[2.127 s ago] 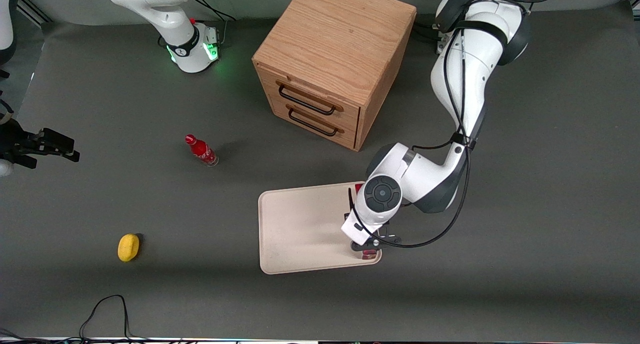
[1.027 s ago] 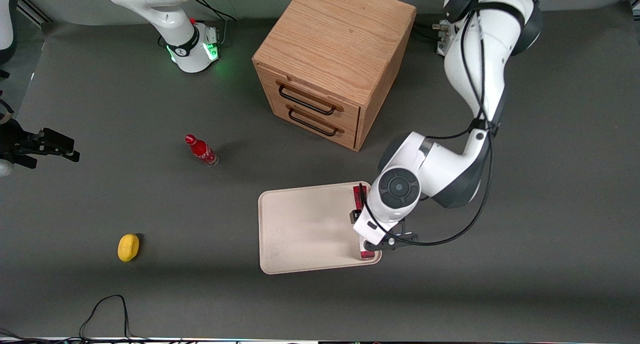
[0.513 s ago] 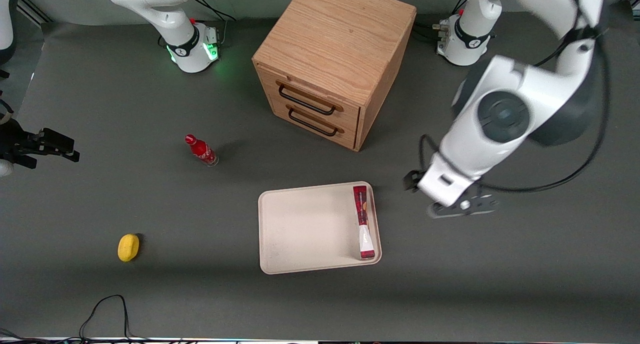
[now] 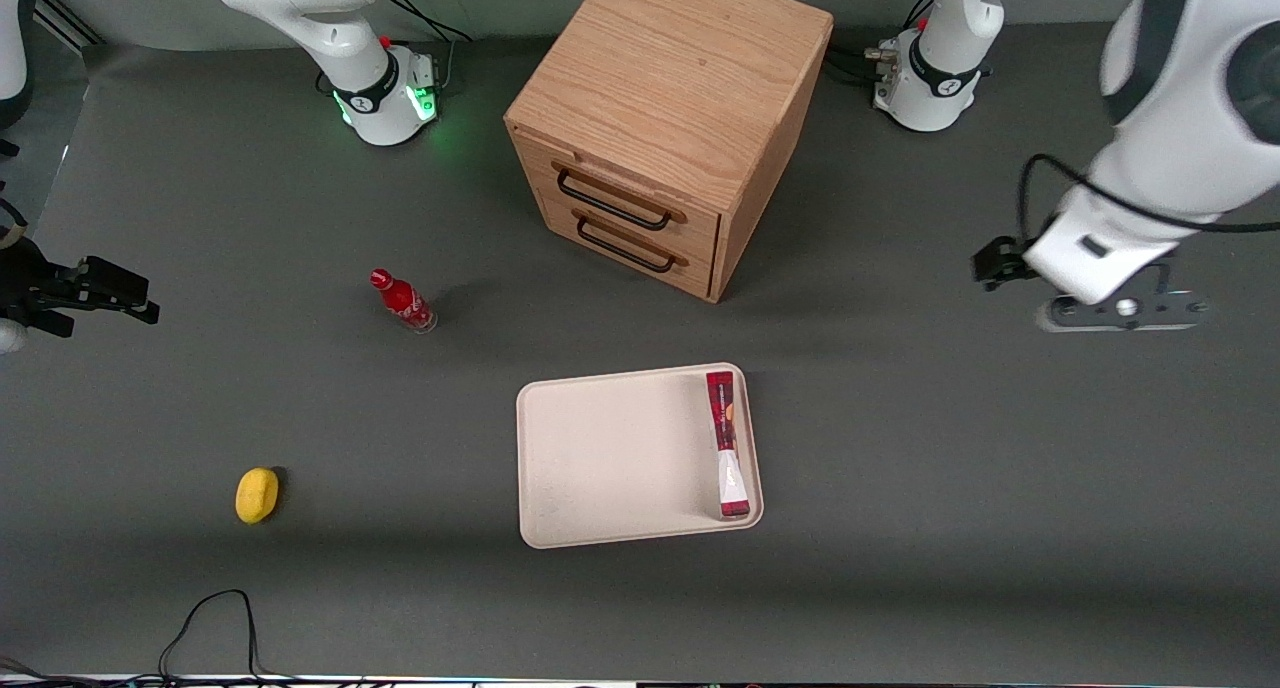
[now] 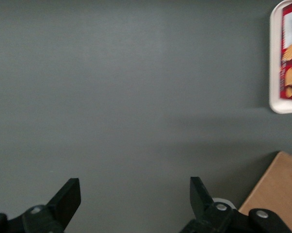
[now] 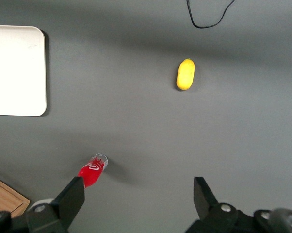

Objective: Place red cookie box on tray

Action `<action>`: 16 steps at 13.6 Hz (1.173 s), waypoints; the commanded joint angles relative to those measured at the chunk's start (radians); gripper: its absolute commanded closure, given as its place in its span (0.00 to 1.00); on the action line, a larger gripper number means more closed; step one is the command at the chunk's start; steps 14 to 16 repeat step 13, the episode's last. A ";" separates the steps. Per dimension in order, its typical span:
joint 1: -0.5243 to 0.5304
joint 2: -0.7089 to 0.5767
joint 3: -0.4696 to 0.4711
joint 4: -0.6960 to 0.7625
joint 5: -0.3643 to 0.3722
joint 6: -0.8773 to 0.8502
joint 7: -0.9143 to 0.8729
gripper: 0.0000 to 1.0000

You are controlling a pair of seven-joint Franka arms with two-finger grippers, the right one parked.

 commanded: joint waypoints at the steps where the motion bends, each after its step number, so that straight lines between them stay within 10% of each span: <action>1: -0.006 -0.057 0.126 -0.041 -0.065 -0.028 0.158 0.00; 16: 0.012 -0.065 0.204 -0.012 -0.090 -0.062 0.203 0.00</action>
